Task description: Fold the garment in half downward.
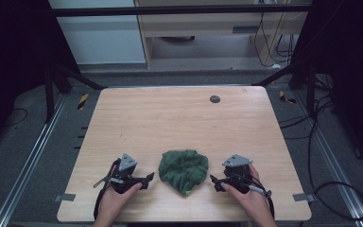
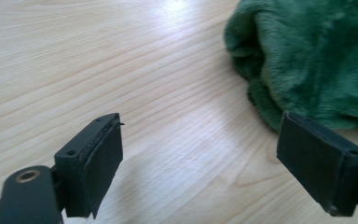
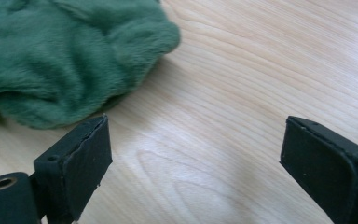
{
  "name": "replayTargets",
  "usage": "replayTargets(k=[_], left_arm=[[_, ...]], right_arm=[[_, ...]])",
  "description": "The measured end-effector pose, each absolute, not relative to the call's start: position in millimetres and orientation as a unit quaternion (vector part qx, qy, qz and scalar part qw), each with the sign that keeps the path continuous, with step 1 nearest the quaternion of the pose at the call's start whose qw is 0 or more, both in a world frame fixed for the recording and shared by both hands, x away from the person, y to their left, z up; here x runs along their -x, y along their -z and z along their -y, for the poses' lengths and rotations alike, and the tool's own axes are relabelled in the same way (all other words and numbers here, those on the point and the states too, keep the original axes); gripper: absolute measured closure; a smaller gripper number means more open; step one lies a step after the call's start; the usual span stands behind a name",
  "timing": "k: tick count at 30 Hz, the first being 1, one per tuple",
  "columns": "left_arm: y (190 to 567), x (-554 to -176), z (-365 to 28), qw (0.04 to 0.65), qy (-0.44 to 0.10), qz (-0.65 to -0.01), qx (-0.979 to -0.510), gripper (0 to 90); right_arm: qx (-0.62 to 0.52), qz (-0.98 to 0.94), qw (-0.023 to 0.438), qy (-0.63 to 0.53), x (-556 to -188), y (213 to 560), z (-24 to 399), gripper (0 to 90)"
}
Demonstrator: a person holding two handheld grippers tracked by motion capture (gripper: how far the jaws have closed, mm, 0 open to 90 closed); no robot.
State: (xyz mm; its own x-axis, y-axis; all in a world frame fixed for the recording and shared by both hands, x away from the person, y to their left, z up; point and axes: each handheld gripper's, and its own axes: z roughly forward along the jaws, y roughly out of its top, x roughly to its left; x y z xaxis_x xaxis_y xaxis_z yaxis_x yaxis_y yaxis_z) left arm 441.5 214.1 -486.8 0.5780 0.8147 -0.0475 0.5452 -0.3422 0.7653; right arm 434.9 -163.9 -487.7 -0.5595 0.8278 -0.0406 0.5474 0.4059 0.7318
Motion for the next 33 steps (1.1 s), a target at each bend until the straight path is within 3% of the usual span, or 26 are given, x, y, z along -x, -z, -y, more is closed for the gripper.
replayTargets(k=[10,13,18,33], left_arm=[[486,-456,-236,0.384,-0.179,-0.434,-0.795,7.6],[484,-469,-244,0.380,-0.181,-0.446,-0.790,7.2],[481,-477,-251,0.366,-0.180,-0.458,-0.790,7.3],[474,-528,-283,0.274,-0.171,-0.462,-0.826,7.4]], right_arm=[[-0.438,-0.798,0.211,-0.357,-458,471,188,8.5],[-0.456,-0.803,0.215,-0.319,-486,460,196,12.6],[-0.474,-0.797,0.214,-0.307,-519,451,198,12.1],[-0.508,-0.799,0.189,-0.261,-551,470,207,9.8]])
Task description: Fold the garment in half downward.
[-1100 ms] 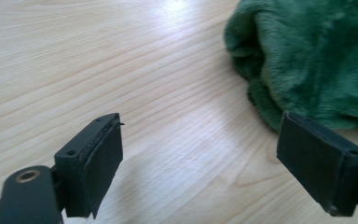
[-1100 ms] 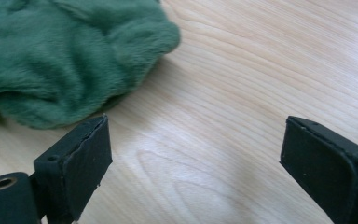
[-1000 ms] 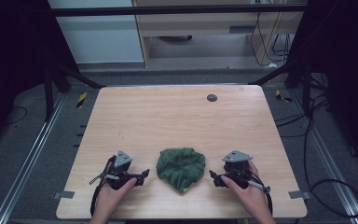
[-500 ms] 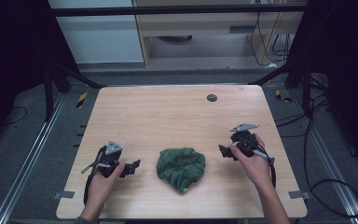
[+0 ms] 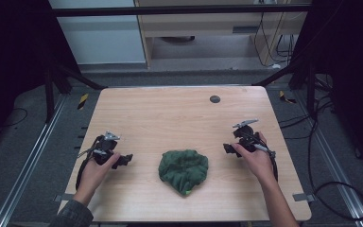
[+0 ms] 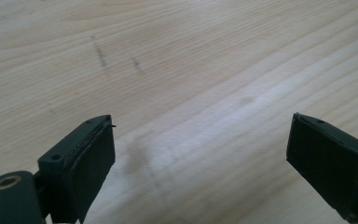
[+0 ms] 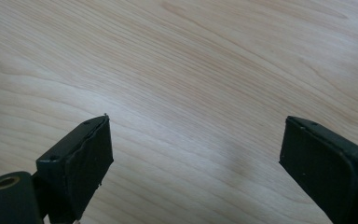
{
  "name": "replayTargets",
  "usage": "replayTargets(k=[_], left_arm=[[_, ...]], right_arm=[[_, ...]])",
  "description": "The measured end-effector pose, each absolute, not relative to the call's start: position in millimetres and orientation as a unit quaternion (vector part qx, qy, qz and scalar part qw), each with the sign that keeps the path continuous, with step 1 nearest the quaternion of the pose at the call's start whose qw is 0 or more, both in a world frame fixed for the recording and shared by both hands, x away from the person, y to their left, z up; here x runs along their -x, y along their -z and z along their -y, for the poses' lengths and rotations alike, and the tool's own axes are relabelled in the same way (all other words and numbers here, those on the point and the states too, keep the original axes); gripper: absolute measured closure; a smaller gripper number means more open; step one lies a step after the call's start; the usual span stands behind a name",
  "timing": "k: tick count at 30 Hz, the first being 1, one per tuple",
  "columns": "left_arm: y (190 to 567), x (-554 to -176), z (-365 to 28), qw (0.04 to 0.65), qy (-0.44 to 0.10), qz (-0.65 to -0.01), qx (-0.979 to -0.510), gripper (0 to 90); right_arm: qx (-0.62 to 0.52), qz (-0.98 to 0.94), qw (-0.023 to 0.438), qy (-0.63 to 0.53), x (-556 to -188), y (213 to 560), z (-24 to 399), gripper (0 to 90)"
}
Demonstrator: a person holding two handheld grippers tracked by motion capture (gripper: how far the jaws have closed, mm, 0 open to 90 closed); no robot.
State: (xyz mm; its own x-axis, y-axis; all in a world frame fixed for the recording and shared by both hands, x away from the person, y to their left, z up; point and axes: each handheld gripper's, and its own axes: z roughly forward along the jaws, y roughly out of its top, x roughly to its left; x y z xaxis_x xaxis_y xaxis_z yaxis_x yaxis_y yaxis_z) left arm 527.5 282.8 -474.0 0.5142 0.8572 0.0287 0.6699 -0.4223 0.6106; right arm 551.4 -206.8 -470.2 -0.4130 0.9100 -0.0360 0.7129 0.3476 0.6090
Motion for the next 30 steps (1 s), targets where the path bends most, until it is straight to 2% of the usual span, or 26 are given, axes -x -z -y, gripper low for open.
replayTargets(k=[10,30], left_arm=[[483,-548,-303,0.263,-0.174,-0.484,-0.816,7.4],[495,-566,-305,0.275,-0.177,-0.483,-0.813,5.3]], right_arm=[[-0.517,-0.797,0.171,-0.260,-561,480,221,9.3],[-0.551,-0.757,0.200,-0.288,-575,495,231,10.0]])
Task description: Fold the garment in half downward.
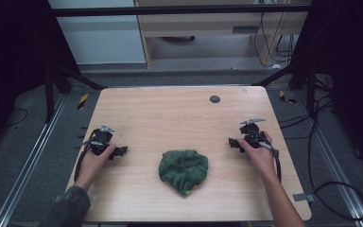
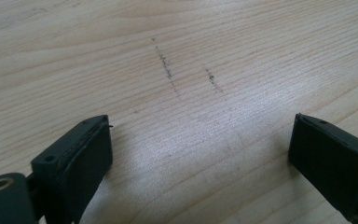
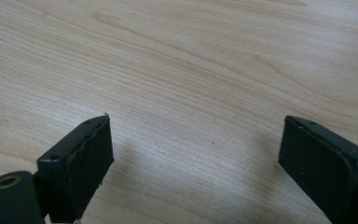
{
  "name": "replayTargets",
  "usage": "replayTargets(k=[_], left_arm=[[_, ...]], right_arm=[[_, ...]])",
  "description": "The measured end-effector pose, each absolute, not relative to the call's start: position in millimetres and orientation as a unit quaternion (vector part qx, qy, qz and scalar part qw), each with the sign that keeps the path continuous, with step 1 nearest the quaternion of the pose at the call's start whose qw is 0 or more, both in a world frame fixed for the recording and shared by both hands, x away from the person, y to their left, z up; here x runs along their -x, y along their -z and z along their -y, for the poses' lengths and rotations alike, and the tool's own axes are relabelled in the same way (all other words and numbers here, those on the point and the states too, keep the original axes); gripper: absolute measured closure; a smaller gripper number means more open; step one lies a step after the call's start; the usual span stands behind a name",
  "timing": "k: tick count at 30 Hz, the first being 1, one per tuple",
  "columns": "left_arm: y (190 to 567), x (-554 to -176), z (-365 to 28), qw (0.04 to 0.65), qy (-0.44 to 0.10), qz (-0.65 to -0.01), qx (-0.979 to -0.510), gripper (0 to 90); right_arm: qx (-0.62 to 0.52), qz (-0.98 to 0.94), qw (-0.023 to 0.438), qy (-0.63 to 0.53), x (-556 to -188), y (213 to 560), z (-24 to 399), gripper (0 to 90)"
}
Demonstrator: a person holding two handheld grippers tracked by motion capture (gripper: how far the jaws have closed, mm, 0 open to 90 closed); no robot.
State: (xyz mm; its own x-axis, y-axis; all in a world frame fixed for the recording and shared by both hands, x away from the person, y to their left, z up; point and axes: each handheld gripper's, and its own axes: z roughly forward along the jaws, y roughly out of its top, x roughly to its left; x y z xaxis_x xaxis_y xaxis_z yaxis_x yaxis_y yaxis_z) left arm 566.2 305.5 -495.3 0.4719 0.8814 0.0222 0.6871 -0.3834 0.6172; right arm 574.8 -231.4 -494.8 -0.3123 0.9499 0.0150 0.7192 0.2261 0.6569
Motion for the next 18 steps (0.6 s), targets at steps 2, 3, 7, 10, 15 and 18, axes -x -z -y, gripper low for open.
replayTargets(k=[2,3,7,10,15,18], left_arm=[[496,-566,-305,0.280,-0.177,-0.484,-0.810,4.4],[496,-566,-305,0.280,-0.177,-0.484,-0.810,3.9],[500,-565,-302,0.293,-0.187,-0.478,-0.806,0.7],[506,-563,-303,0.318,-0.202,-0.477,-0.794,0.0],[507,-562,-303,0.325,-0.209,-0.479,-0.788,0.0],[507,-561,-302,0.323,-0.212,-0.488,-0.783,0.0]], right_arm=[[-0.551,-0.757,0.201,-0.289,-575,497,231,10.0],[-0.551,-0.757,0.201,-0.289,-575,497,231,10.0],[-0.553,-0.750,0.211,-0.294,-573,503,228,9.6],[-0.545,-0.746,0.228,-0.308,-570,507,228,6.4],[-0.562,-0.726,0.242,-0.313,-565,511,226,1.9],[-0.585,-0.711,0.247,-0.304,-563,511,224,0.2]])
